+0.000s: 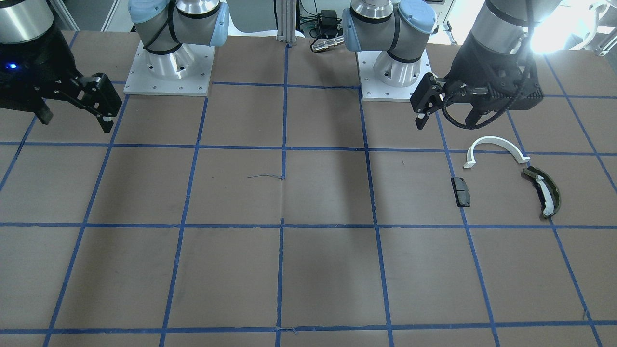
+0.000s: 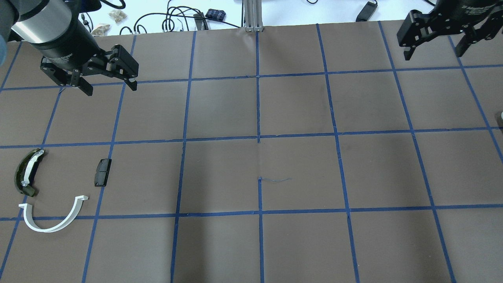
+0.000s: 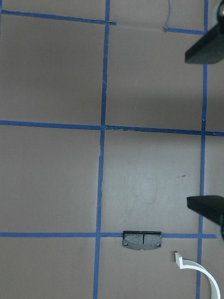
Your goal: Place bearing gear from tray to pile
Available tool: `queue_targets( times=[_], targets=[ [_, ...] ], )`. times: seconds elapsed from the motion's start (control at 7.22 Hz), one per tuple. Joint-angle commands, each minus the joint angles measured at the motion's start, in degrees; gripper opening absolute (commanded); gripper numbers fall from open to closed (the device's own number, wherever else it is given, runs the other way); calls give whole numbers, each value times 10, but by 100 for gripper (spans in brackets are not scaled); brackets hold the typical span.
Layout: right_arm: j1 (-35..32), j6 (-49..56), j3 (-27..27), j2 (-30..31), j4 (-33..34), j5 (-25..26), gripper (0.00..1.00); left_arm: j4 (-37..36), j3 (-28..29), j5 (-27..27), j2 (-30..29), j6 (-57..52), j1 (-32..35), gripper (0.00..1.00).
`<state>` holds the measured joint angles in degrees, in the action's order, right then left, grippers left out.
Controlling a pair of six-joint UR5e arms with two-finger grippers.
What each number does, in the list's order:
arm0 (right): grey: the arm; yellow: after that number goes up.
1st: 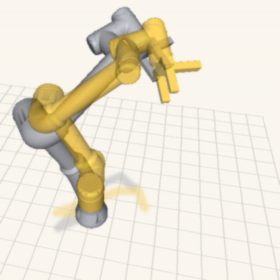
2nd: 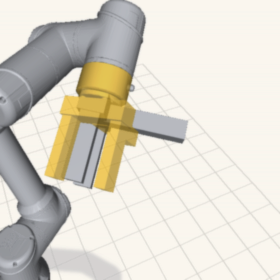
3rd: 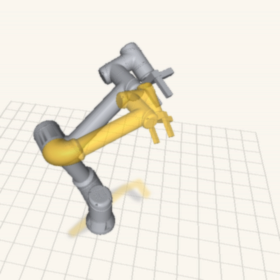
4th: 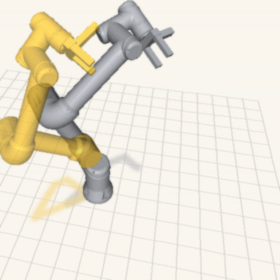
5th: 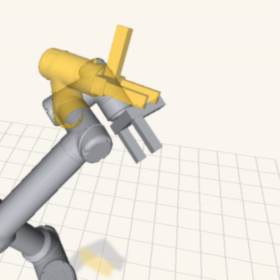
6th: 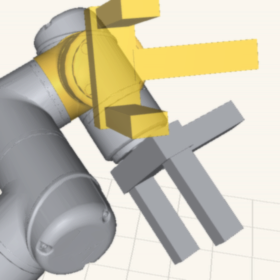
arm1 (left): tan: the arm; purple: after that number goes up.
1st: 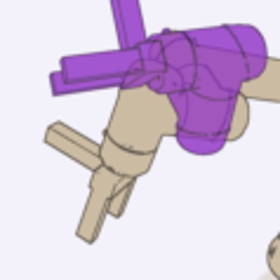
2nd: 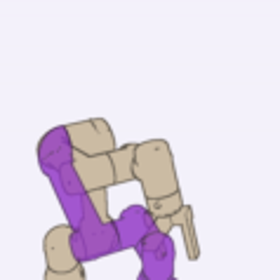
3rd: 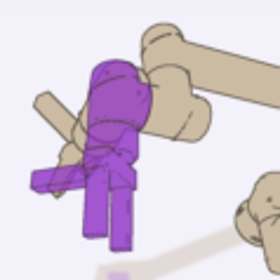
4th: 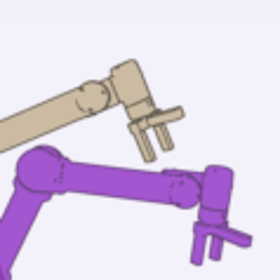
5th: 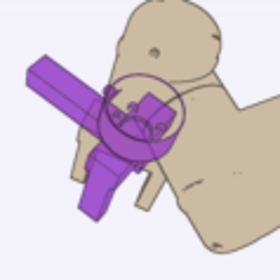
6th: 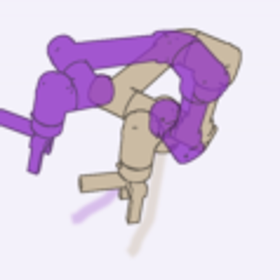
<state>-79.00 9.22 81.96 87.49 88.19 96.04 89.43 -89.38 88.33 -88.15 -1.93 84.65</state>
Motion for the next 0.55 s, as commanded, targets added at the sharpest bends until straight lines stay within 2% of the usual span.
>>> queue_targets(
  times=[0.0, 0.14, 0.42],
  targets=[
    [131, 184, 3, -11, 6, 1, 100, 0, 0, -1, 0, 0, 0, 100],
    [192, 271, 3, -30, 30, -1, 100, 0, 0, -1, 0, 1, 1, 100],
    [282, 357, 2, -85, 76, -4, 100, 0, 0, 0, 0, 0, 0, 100]
  ],
)
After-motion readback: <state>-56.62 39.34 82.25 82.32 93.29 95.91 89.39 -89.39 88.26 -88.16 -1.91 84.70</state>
